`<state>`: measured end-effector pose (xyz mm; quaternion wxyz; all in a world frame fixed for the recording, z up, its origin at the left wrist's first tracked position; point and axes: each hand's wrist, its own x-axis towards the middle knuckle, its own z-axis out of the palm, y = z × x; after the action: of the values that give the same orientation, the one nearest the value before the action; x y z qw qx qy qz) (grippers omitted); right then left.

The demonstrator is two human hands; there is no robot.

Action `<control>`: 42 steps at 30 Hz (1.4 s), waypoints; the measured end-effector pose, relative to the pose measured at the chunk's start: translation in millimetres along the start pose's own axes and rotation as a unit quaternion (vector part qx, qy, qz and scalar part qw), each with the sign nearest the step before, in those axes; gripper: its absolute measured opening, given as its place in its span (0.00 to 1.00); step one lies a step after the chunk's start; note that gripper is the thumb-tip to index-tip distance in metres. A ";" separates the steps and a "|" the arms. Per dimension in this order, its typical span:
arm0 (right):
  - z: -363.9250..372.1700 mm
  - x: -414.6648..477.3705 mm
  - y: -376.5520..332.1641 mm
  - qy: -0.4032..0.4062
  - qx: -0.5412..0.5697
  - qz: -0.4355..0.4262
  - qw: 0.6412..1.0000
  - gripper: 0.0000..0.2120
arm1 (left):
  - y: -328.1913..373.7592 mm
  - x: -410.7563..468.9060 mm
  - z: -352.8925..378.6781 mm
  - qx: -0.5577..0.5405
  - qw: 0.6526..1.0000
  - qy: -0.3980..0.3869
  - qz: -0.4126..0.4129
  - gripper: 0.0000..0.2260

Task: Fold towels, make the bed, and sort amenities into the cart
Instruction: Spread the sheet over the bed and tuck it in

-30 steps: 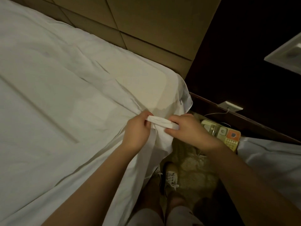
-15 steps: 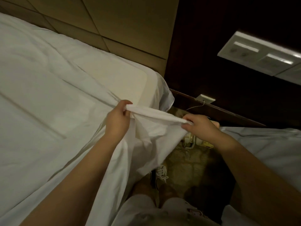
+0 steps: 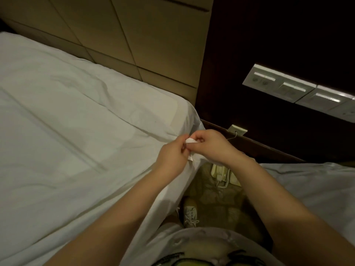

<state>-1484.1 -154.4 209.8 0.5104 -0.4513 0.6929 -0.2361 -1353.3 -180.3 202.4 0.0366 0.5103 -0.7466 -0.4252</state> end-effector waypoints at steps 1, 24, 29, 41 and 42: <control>0.6 -4.1 -0.8 -0.004 0.004 -0.009 1.000 0.03 | 0.0 -1.8 -3.7 0.008 1.000 0.007 -0.005 0.14; 13.3 -68.7 43.1 0.194 0.179 -0.053 0.963 0.10 | -9.6 -24.8 -21.0 -0.090 0.992 0.065 -0.052 0.06; 17.4 -71.2 45.6 0.198 0.166 -0.048 0.965 0.09 | -9.6 -24.0 -20.8 -0.094 0.992 0.067 -0.054 0.06; 43.0 -63.6 59.1 0.150 0.053 -0.024 0.987 0.10 | -10.1 -28.0 -26.1 -0.092 0.992 0.068 -0.052 0.06; 44.2 -61.8 59.3 0.163 0.046 -0.025 0.985 0.09 | -10.3 -28.6 -27.3 -0.093 0.992 0.067 -0.053 0.06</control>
<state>-1461.8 -66.4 177.3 0.4049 -0.4001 0.7439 -0.3502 -1318.8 -175.1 223.7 0.1112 0.5706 -0.6718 -0.4591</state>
